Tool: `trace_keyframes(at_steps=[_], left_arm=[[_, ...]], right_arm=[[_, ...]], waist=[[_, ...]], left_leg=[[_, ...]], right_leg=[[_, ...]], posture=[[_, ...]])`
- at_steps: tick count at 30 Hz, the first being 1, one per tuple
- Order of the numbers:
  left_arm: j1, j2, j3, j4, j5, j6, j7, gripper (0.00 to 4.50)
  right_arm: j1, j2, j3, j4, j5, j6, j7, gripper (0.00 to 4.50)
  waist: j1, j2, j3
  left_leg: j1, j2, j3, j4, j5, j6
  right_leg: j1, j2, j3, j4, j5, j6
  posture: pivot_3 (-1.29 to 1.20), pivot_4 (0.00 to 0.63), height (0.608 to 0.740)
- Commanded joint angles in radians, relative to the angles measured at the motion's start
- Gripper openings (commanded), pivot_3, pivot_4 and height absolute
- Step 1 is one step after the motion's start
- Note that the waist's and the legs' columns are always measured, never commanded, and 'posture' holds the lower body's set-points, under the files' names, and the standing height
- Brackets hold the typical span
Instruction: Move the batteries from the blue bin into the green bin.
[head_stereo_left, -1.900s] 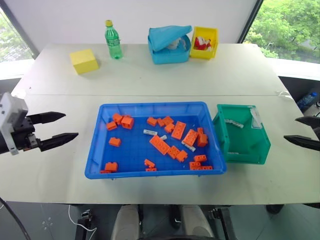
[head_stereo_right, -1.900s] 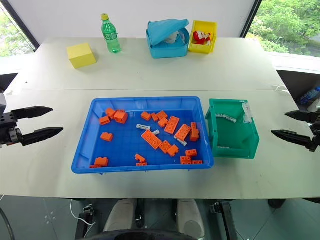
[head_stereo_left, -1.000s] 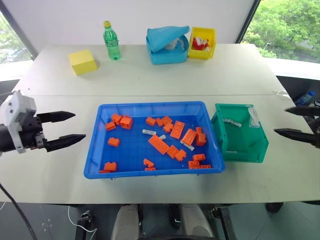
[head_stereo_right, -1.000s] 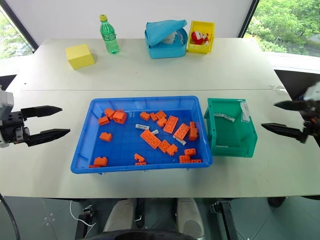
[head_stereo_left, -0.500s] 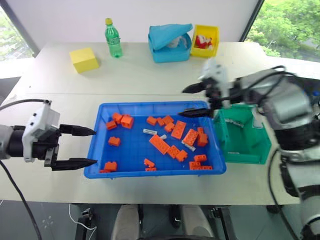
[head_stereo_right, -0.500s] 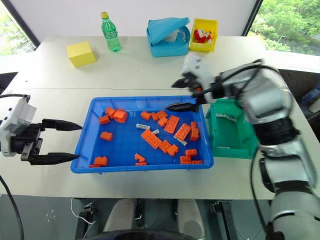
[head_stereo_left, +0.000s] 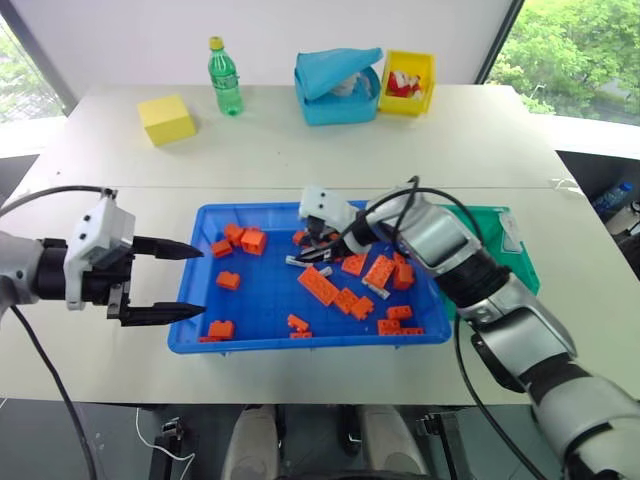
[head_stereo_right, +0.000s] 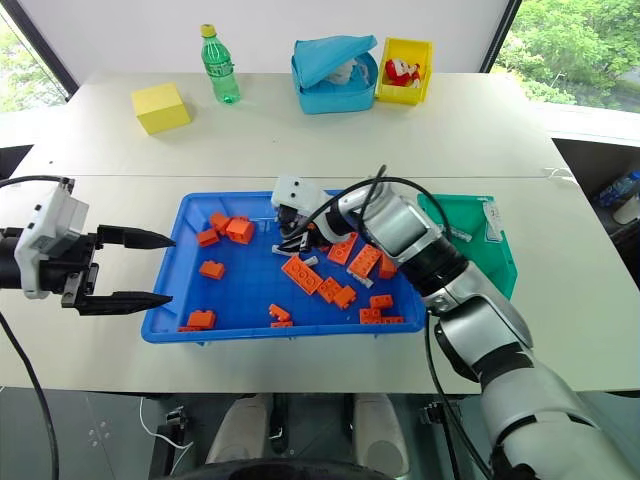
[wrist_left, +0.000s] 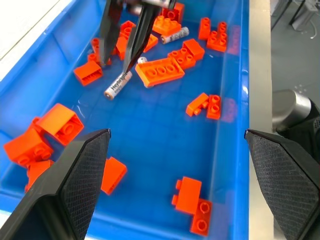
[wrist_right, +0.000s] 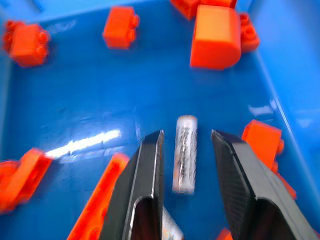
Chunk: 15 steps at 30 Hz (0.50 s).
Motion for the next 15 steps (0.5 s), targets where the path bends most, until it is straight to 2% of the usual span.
trace_keyframes(at_steps=[1,15], left_arm=[[-0.033,-0.005,-0.010,-0.010,-0.013,0.001,0.011,4.50],[-0.122,-0.021,-0.067,0.024,-0.004,0.001,0.025,4.50]], right_arm=[[-0.034,0.017,0.012,0.031,-0.043,-0.037,-0.002,1.55],[0.007,0.061,0.061,0.130,-0.151,-0.118,0.006,1.55]], waist=[[0.000,0.000,0.000],[-0.003,0.000,0.000]], left_leg=[[0.000,0.000,0.000,0.000,0.000,0.000],[0.000,0.000,0.000,0.000,0.000,0.000]], right_leg=[[0.000,0.000,0.000,0.000,0.000,0.000],[0.000,0.000,0.000,0.000,0.000,0.000]], posture=[[0.00,0.150,0.736],[0.00,0.150,0.736]])
